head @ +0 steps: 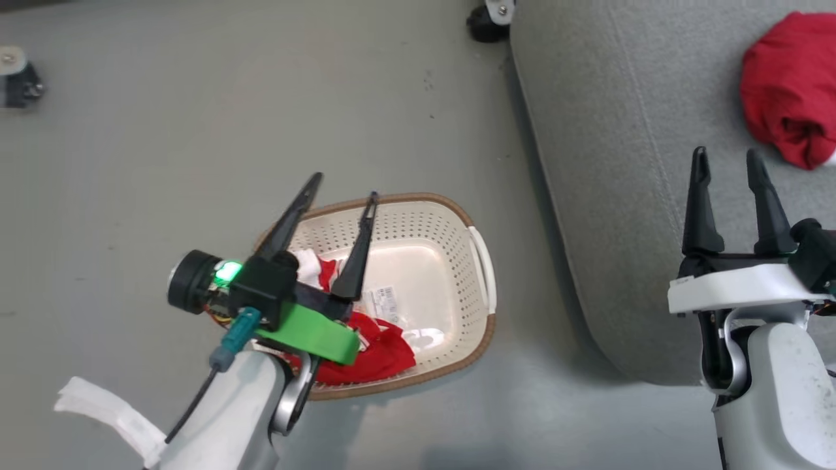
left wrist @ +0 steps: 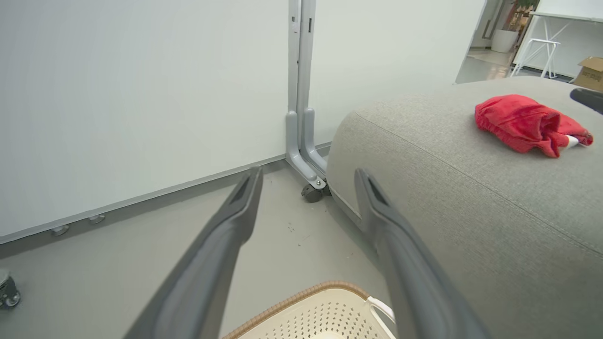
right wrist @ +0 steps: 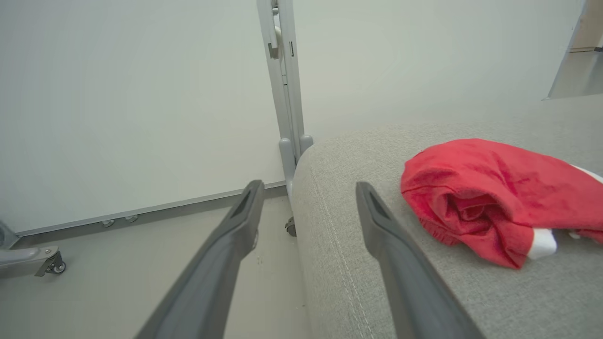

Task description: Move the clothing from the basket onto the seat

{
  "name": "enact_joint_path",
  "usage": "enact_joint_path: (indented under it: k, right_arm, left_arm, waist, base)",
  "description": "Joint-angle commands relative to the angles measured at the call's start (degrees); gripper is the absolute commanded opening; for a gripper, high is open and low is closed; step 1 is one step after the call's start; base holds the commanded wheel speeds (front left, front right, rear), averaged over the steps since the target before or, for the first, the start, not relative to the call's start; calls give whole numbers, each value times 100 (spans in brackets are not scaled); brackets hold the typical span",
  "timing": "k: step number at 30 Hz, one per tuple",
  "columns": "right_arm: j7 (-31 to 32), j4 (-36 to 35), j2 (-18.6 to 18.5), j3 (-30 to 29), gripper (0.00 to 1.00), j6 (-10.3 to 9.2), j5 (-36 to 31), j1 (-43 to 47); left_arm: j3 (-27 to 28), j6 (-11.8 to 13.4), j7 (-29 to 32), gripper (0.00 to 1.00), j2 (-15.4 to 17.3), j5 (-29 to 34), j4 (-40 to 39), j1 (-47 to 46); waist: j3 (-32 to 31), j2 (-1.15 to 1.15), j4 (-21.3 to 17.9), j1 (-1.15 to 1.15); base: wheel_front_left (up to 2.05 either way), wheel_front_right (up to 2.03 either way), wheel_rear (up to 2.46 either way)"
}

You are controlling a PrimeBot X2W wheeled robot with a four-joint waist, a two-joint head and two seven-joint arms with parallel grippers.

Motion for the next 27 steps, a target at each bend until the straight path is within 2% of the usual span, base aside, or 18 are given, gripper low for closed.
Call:
enact_joint_path:
  k: [1,7,13,20,27]
  right_arm:
    - [-16,-106,-14,53,100,-3,-41,144]
    - [152,-524,-12,250,100,-4,-95,453]
    - [345,-903,-12,302,100,-3,-102,812]
    - [541,-1265,-11,327,100,-3,-118,1223]
    - [667,-1345,-10,394,100,-3,-156,1556]
  left_arm:
    - [125,74,-35,100,-4,-46,13,118]
    - [847,354,-48,100,-99,-126,-233,379]
    - [1587,464,-43,100,-196,16,-480,930]
    - [2125,265,-44,100,-332,259,-654,1467]
    - [2254,44,-44,100,-491,516,-484,1797]
  waist:
    - [-337,0,386,0]
    - [-549,0,707,0]
    - [-767,0,857,0]
    - [-955,0,904,0]
    - [-1159,0,899,0]
  base:
    - [0,0,0]
    - [0,0,0]
    - [0,0,0]
    - [0,0,0]
    - [0,0,0]
